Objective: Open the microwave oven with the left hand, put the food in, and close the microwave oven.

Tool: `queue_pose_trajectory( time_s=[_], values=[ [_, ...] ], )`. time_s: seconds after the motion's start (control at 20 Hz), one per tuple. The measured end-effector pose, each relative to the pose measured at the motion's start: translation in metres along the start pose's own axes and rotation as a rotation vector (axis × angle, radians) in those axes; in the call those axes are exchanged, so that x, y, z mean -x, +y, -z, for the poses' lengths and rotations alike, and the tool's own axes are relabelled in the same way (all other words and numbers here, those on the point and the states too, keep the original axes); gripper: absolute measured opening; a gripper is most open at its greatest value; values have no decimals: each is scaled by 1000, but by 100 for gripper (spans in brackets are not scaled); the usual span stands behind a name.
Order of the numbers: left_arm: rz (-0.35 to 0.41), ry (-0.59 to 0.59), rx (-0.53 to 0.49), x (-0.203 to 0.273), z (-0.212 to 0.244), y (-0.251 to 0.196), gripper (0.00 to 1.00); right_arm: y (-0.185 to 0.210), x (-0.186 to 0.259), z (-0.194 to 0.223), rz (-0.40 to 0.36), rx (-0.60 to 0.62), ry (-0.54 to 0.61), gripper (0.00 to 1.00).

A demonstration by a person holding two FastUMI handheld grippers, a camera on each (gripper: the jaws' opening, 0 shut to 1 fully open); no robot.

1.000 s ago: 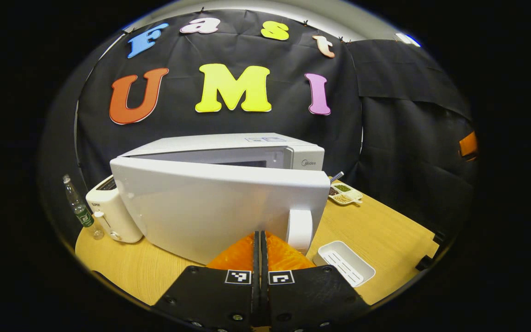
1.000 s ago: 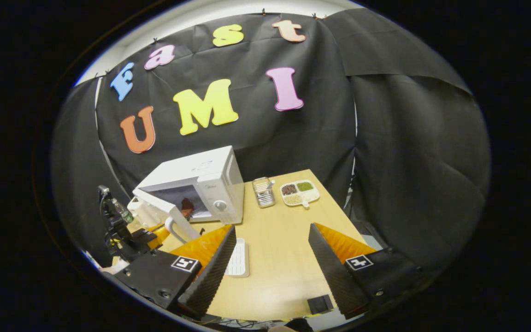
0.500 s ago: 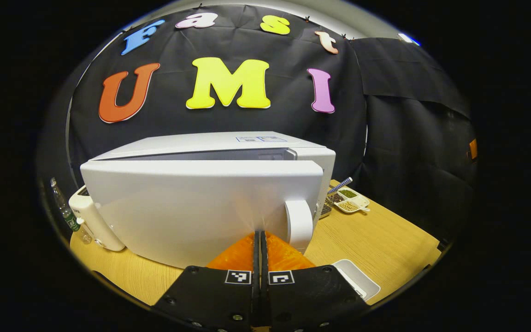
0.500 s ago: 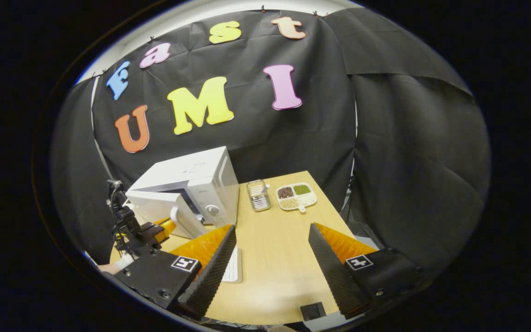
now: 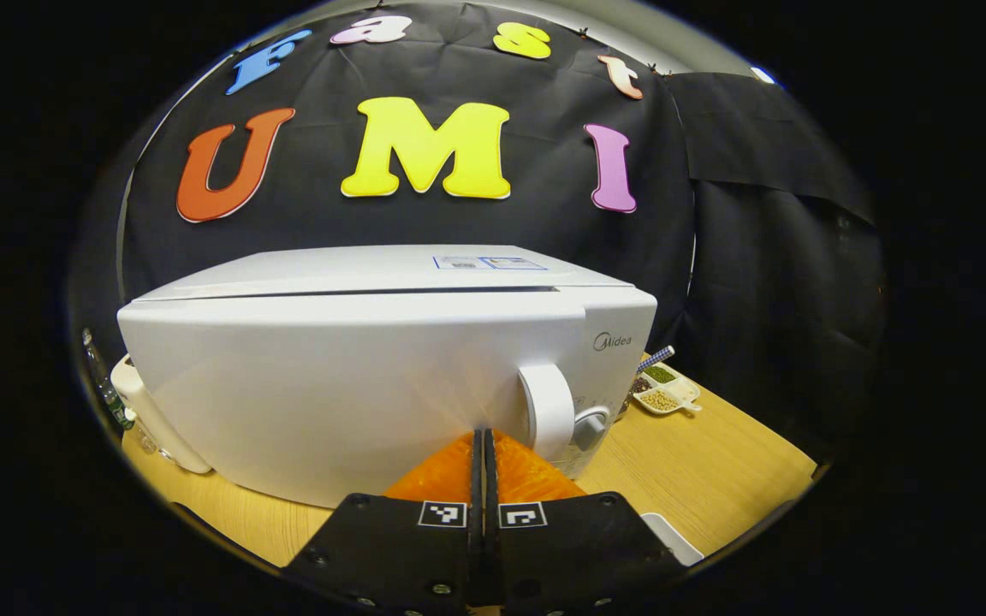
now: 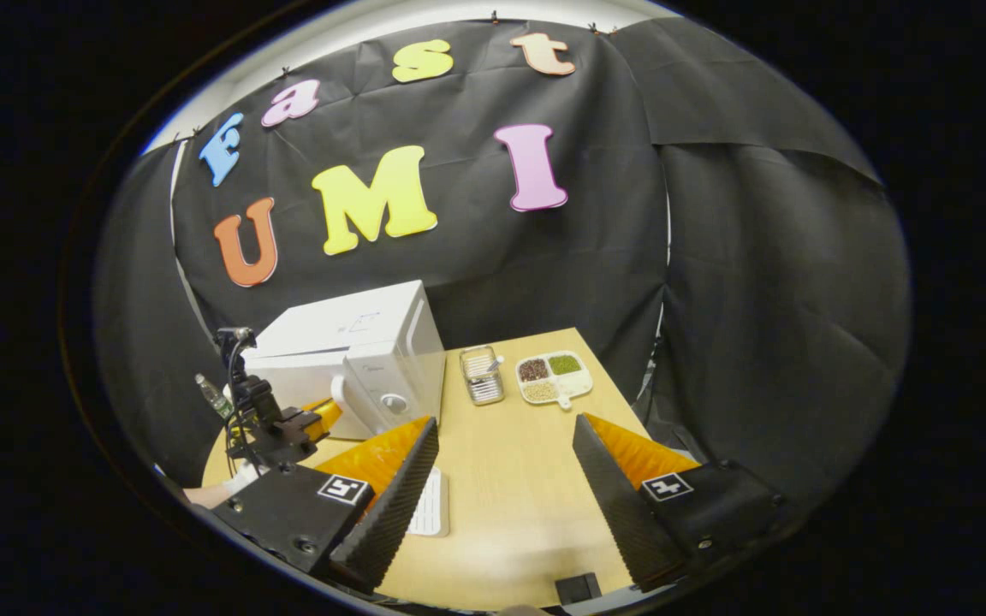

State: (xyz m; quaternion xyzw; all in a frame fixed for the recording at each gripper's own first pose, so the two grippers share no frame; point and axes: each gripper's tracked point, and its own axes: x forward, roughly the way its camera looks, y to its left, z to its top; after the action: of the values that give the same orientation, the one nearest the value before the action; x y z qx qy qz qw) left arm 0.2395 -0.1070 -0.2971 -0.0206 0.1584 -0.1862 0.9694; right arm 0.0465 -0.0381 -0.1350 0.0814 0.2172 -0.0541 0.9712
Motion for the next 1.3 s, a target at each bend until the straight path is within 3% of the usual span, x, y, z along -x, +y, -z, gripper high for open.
queue_pose_trajectory(
  time_s=[0.25, 0.3, 0.35, 0.45, 0.5, 0.55, 0.65, 0.7, 0.85, 0.95, 1.0, 1.05, 1.1, 1.3],
  values=[
    [15, 1, 0, -2, 0, 1, 0, -3, 1, -2, 13, -3, -1, 92],
    [14, 1, -1, -2, 0, 0, 0, -3, 0, -2, 15, -4, -3, 100],
    [13, 0, -2, -1, -1, 1, 0, -4, 1, -2, 16, -4, -4, 92],
    [8, 5, -17, -6, -2, 1, 0, -4, 3, -1, 17, -5, -3, 92],
    [-5, 4, -27, -10, -5, 3, 0, -2, 3, 0, 14, -4, 0, 92],
    [-10, 24, -19, -15, -3, 5, 0, 0, 3, 0, 11, -2, 2, 100],
    [-29, 28, 9, -9, -2, 4, 0, 2, 4, 0, 5, 1, 0, 100],
    [-49, 39, 15, -4, 0, 9, 0, 3, 4, -1, 2, 3, -2, 92],
    [-137, 42, -9, 25, 2, 29, 0, 7, 7, -4, -4, 13, -15, 92],
    [-156, -9, -45, 57, -10, 39, 0, 10, 9, -5, -11, 15, -24, 92],
    [-156, -17, -58, 65, -12, 44, 32, 13, 11, -6, -16, 17, -31, 100],
    [-164, -17, -75, 72, -14, 49, 64, 16, 12, -7, -19, 21, -36, 92],
    [-174, -24, -88, 86, -16, 55, 96, 19, 14, -7, -22, 24, -43, 100],
    [-209, -34, -45, 127, -33, 59, 94, 31, 26, -9, -37, 28, -68, 100]
  ],
)
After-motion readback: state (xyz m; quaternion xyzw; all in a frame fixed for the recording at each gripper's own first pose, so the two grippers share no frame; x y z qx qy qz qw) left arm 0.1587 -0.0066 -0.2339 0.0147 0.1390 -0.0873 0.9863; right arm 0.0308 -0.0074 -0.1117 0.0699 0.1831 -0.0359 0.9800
